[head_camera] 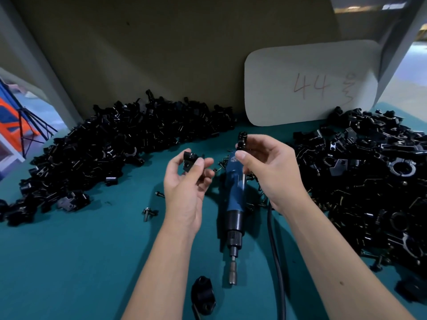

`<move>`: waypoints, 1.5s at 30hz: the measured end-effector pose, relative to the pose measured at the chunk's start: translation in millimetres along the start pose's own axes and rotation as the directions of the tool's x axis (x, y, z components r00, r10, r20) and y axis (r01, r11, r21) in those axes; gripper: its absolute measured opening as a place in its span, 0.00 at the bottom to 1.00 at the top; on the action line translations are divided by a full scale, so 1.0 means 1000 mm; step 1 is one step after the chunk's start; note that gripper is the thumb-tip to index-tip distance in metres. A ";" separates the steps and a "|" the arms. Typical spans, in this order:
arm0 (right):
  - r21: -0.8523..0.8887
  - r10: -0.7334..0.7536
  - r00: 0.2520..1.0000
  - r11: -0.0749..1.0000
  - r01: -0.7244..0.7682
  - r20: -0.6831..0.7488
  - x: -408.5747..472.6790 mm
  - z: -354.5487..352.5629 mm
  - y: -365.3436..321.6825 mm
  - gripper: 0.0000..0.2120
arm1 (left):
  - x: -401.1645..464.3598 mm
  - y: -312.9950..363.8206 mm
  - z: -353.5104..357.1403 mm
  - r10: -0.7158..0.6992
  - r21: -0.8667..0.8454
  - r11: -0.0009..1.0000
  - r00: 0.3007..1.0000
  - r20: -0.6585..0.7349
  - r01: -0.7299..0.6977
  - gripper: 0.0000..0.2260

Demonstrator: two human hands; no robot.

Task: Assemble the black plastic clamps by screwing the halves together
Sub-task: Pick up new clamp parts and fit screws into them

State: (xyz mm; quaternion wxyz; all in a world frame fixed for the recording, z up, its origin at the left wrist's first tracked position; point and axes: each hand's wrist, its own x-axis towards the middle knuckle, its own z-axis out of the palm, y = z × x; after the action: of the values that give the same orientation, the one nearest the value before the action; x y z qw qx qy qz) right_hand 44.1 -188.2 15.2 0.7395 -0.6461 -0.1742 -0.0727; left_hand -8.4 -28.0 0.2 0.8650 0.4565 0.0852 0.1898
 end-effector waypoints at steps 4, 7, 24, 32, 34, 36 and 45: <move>-0.006 -0.003 0.999 1.000 0.003 0.042 -0.002 0.001 -0.001 0.10 | -0.003 0.000 0.003 -0.016 0.079 0.997 0.993 0.116 0.007 0.12; 0.035 0.001 0.998 0.999 -0.003 0.065 -0.002 0.002 -0.001 0.10 | -0.009 -0.003 0.009 -0.011 0.143 0.990 0.994 0.112 -0.005 0.14; 0.057 0.092 0.983 0.993 -0.102 0.158 -0.008 0.015 0.006 0.09 | -0.005 -0.004 0.003 -0.111 -0.012 0.993 0.966 0.232 0.117 0.10; 0.092 0.132 0.980 0.985 -0.147 0.149 -0.008 0.016 0.005 0.09 | -0.001 -0.001 0.003 -0.104 0.056 0.994 0.977 0.185 0.095 0.15; 0.098 0.138 0.979 0.983 -0.154 0.148 -0.008 0.014 0.005 0.08 | 0.000 0.001 0.002 -0.120 0.071 0.992 0.976 0.180 0.109 0.15; 0.089 0.147 0.980 0.983 -0.160 0.137 -0.008 0.015 0.005 0.08 | 0.000 0.001 0.002 -0.157 0.070 0.987 0.970 0.185 0.147 0.12; 0.080 0.189 0.966 0.975 -0.206 0.176 -0.009 0.014 -0.003 0.12 | -0.003 0.003 0.004 -0.197 -0.019 0.979 0.964 0.178 0.203 0.12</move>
State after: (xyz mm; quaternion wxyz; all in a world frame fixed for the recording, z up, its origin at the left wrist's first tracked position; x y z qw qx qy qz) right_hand 32.6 -176.2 16.1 0.7566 -0.6271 -0.1737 0.0644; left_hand -11.0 -30.2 5.0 0.8922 0.4445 0.0508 0.0622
